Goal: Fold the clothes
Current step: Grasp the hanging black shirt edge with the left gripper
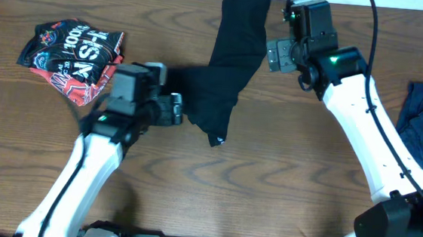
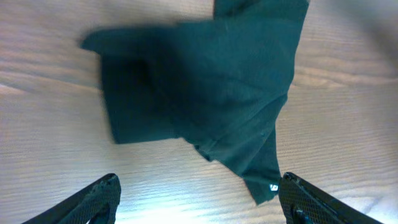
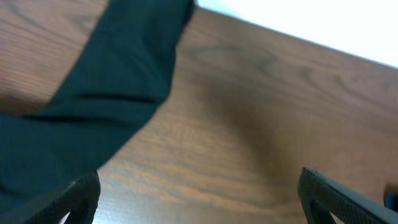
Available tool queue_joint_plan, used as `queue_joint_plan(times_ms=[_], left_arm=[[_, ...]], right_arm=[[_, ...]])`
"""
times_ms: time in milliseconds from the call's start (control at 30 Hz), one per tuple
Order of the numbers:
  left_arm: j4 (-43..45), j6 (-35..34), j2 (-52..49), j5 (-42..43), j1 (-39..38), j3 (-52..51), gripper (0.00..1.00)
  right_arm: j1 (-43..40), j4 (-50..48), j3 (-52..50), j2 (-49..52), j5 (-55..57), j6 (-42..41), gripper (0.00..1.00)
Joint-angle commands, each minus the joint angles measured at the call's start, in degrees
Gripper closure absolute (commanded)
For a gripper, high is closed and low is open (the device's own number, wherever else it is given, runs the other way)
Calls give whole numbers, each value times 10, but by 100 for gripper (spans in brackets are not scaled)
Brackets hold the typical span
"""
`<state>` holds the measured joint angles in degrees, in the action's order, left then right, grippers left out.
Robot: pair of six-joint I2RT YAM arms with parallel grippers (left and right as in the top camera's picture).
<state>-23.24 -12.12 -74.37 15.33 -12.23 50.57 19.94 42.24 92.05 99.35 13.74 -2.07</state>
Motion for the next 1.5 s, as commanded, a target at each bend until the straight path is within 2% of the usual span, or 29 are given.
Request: queue_joint_plan(times_ms=[0,200,333,433,1033,1233,1467], left_arm=[[28,-57,-71,10,-28,10,21],[77,-125,-158,12,-45,10,31],[102,-129,-178,49,-46,10,33],[119,-129,-180,52,-49,10,36],[147,-139,-230,51,-56,10,37],[185,-148,-224,68,-56,10,57],[188,-148,-216,68,-56,10,56]], right_arm=[[-18,9,2,-16,9,-22,1],[-28,30,2,-16,9,-23,2],[-28,30,2,-16,9,-23,5],[-28,31,2,-16,8,-23,10],[-29,37,2,-16,10,-26,11],[-29,39,2,-15,10,-26,14],[-29,39,2,-15,10,-26,16]])
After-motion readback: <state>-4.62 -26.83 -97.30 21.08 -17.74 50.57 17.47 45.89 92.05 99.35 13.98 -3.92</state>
